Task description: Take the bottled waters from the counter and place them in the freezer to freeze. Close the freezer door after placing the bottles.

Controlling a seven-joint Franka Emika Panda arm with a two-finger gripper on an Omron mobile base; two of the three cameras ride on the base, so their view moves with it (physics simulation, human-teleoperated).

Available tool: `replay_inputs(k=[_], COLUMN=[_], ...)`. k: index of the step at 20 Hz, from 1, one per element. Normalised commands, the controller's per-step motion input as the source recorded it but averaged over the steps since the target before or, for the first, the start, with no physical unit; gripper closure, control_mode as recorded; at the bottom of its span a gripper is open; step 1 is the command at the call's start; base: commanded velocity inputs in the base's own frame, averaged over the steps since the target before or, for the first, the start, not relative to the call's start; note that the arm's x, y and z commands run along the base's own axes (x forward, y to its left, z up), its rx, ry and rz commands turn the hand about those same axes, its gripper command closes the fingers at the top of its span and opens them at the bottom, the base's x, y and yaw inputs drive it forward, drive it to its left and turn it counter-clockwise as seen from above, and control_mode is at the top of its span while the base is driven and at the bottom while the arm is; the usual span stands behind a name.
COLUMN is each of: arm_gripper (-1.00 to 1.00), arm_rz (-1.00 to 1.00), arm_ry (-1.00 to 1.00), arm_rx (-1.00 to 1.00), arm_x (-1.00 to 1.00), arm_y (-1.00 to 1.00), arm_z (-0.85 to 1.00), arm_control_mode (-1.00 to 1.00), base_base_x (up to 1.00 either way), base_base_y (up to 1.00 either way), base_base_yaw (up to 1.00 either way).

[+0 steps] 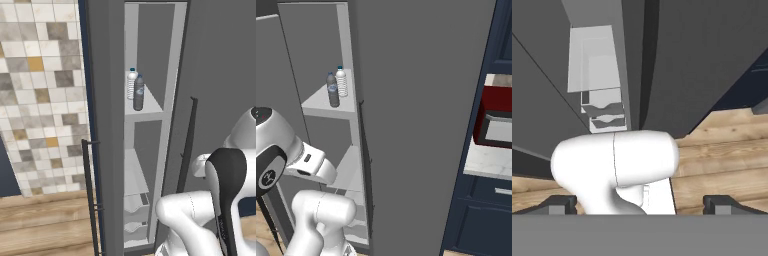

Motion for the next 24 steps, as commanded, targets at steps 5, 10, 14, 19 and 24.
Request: replay_inputs(k=[5,10,14,19,24], arm_gripper=[-1.0,-1.0,-1.0,-1.0,-1.0], arm_rz=[0.0,0.0,0.0,0.0,0.0], arm_ry=[0.0,0.0,0.0,0.0,0.0], arm_rx=[0.0,0.0,0.0,0.0,0.0], arm_x=[0.0,0.0,0.0,0.0,0.0], arm_y=[0.0,0.0,0.0,0.0,0.0], arm_z=[0.0,0.0,0.0,0.0,0.0], arm_control_mode=[1.0,1.0,1.0,1.0,1.0], base_base_x=[-0.23,-0.48,-0.58,-0.54,-0.49], base_base_y=[0.0,0.0,0.0,0.01,0.13], base_base_yaw=[0.0,0.0,0.0,0.0,0.0])
